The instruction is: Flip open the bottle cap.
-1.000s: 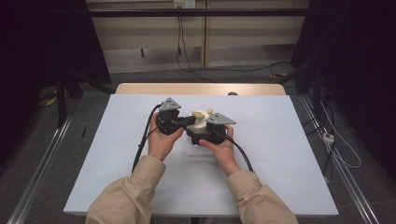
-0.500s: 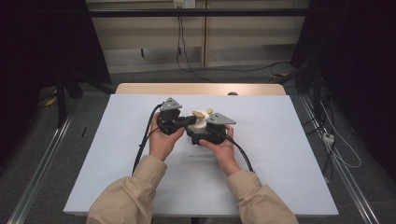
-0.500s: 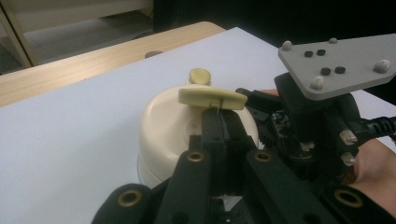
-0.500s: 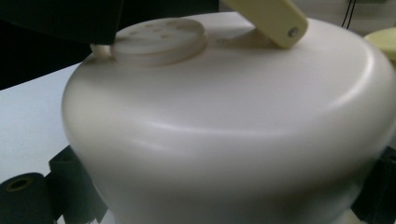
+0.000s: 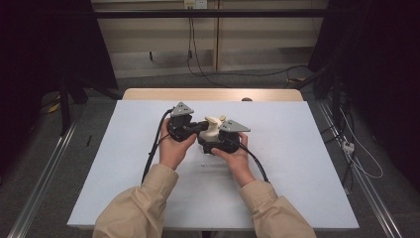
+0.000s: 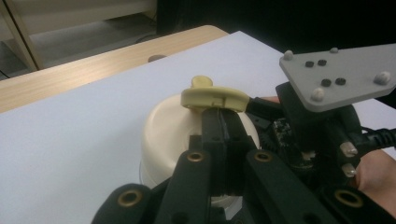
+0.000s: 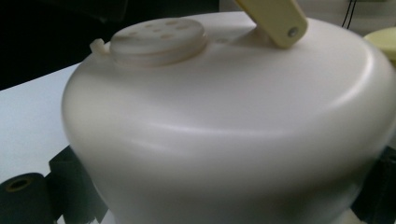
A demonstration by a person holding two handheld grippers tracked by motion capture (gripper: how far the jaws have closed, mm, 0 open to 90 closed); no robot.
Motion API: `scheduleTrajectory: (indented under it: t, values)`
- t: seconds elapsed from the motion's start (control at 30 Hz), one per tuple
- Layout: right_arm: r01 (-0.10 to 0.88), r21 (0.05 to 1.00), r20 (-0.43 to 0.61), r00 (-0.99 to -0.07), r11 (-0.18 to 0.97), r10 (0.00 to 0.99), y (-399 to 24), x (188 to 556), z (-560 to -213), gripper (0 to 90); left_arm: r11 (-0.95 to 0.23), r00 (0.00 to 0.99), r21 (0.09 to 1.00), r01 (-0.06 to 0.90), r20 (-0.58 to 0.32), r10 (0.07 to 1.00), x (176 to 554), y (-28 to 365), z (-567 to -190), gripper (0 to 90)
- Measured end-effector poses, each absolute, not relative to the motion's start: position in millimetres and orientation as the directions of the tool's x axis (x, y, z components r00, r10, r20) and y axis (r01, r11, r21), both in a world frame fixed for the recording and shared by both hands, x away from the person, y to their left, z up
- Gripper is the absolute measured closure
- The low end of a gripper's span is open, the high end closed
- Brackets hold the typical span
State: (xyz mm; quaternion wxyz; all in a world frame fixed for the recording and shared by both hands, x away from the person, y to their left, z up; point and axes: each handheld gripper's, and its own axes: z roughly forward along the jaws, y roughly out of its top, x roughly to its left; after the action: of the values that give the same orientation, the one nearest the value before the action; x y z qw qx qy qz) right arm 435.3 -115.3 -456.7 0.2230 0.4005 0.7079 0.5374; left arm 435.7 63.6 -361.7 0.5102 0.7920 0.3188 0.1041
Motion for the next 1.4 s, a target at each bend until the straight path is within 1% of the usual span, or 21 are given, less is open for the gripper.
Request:
scheduleTrajectory:
  t: [0.4,1.4]
  values:
    - [0.329,0.939,0.115,-0.578,0.102,0.808,-115.3,434.9,-456.5,6.1,-0.286,0.774,0.876,0.389,-0.142,0.618,438.6,59.1,-359.0,90.0]
    - [0.330,0.939,0.115,-0.578,0.102,0.808,-115.3,434.8,-456.6,6.0,-0.285,0.770,0.873,0.395,-0.145,0.622,447.6,51.0,-355.7,90.0]
